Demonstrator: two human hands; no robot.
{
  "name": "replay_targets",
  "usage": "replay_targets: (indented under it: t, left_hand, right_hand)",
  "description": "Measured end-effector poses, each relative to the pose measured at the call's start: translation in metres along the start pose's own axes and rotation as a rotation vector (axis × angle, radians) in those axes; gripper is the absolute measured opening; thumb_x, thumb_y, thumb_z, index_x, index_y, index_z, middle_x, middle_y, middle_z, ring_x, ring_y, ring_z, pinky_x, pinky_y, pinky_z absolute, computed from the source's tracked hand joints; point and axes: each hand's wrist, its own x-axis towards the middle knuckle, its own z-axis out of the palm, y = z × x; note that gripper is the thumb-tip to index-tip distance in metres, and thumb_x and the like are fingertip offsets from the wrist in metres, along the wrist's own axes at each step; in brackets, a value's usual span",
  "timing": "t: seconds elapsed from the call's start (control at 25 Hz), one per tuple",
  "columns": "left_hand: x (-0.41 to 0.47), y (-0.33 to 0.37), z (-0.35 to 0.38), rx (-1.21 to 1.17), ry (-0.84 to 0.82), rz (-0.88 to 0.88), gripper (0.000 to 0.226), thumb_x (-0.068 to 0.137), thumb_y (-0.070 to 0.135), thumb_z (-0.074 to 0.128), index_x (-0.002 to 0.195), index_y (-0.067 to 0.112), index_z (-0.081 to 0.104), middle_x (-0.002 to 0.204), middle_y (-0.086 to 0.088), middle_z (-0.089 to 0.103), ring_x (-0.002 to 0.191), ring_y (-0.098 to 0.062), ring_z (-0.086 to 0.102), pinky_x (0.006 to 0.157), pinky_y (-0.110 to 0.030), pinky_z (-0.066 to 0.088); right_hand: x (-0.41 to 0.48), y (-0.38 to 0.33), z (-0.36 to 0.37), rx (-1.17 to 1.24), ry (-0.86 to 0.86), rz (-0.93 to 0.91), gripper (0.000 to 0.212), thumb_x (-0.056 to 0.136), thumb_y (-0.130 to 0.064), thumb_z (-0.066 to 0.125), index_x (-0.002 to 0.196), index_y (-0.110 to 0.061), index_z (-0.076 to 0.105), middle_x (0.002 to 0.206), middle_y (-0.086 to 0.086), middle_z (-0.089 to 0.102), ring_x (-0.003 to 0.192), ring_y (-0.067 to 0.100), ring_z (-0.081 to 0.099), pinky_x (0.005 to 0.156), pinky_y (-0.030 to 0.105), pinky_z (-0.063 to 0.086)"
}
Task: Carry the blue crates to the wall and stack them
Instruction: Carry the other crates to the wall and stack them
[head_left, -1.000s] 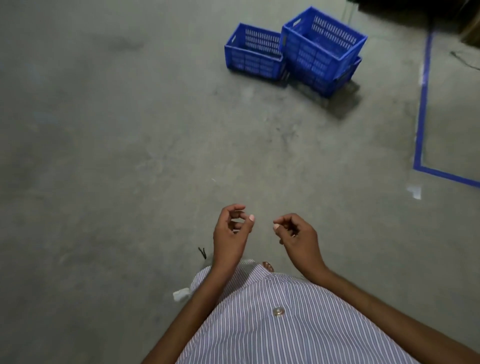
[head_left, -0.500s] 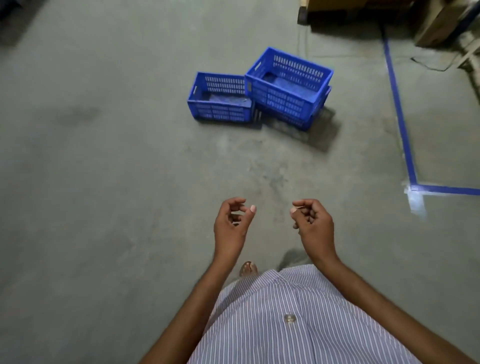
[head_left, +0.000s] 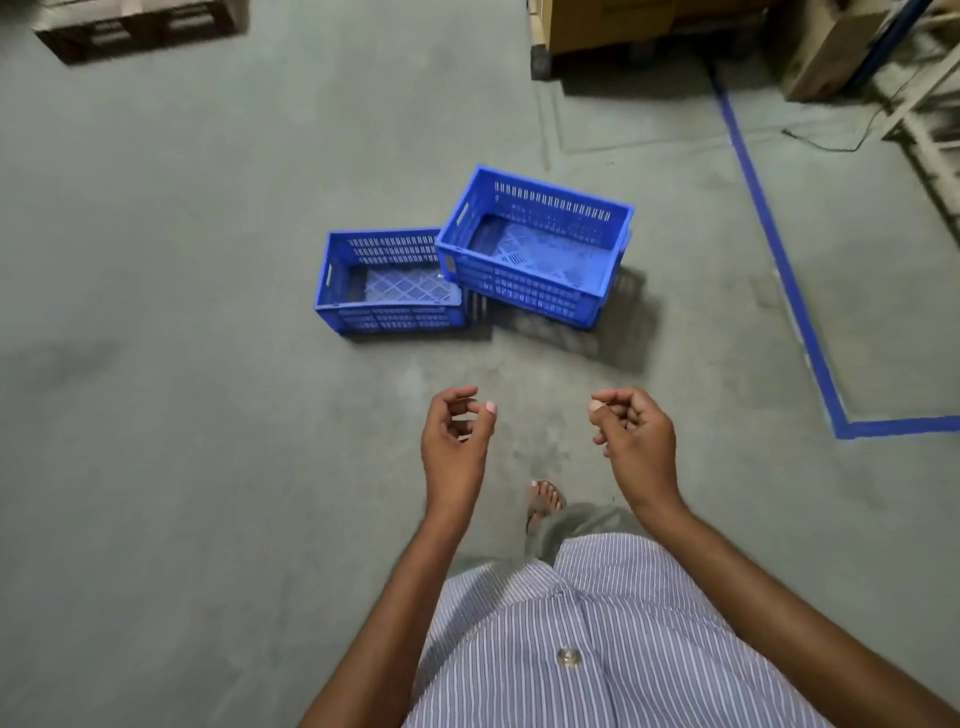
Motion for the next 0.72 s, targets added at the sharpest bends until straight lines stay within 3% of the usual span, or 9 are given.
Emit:
replay_targets:
  t: [0.12, 0.32, 0.4, 0.52, 0.72]
  left_hand:
    - [0.093, 0.030, 0.022, 0.041, -0.037, 0.014, 0.021, 0.091, 0.013, 0.073, 0.107, 0.024, 0.064, 0.091, 0.005, 0.068, 0.079, -0.017, 0.064, 0.077, -0.033, 0.054]
    - [0.248, 0.051, 0.048, 0.121, -0.156, 0.030, 0.025, 0.091, 0.010, 0.072, 0.113, 0.018, 0.064, 0.097, 0.000, 0.071, 0.080, -0.008, 0.063, 0.073, -0.018, 0.049]
    - [0.319, 0.040, 0.062, 0.149, -0.219, 0.033, 0.025, 0.091, 0.009, 0.071, 0.114, 0.016, 0.064, 0.097, 0.004, 0.070, 0.083, -0.007, 0.064, 0.076, -0.017, 0.050]
    - [0.422, 0.012, 0.087, 0.244, -0.304, 0.021, 0.027, 0.093, 0.011, 0.069, 0.118, 0.017, 0.063, 0.104, 0.004, 0.070, 0.088, -0.006, 0.065, 0.080, -0.018, 0.051]
    - [0.565, -0.049, 0.123, 0.480, -0.411, 0.033, 0.036, 0.092, 0.023, 0.068, 0.128, 0.021, 0.062, 0.123, 0.007, 0.066, 0.110, -0.005, 0.060, 0.095, -0.026, 0.047]
  right_hand:
    - [0.090, -0.030, 0.017, -0.048, 0.043, 0.029, 0.014, 0.092, -0.010, 0.069, 0.083, -0.021, 0.067, 0.073, 0.004, 0.065, 0.067, 0.020, 0.059, 0.051, 0.012, 0.045]
    - [0.223, -0.048, 0.065, -0.107, 0.139, 0.111, 0.007, 0.090, -0.012, 0.070, 0.086, -0.017, 0.069, 0.072, -0.002, 0.066, 0.066, 0.012, 0.060, 0.059, 0.017, 0.048]
    - [0.277, -0.040, 0.093, -0.153, 0.207, 0.131, 0.005, 0.089, -0.014, 0.072, 0.093, -0.014, 0.071, 0.075, -0.004, 0.068, 0.065, 0.003, 0.060, 0.067, 0.019, 0.048]
    - [0.354, -0.021, 0.131, -0.226, 0.298, 0.184, 0.013, 0.089, -0.015, 0.072, 0.102, -0.015, 0.070, 0.087, -0.002, 0.071, 0.066, -0.008, 0.061, 0.068, 0.008, 0.046]
    - [0.475, 0.029, 0.164, -0.310, 0.379, 0.279, 0.024, 0.091, -0.013, 0.070, 0.115, -0.013, 0.067, 0.105, -0.001, 0.069, 0.073, -0.009, 0.061, 0.069, 0.002, 0.043]
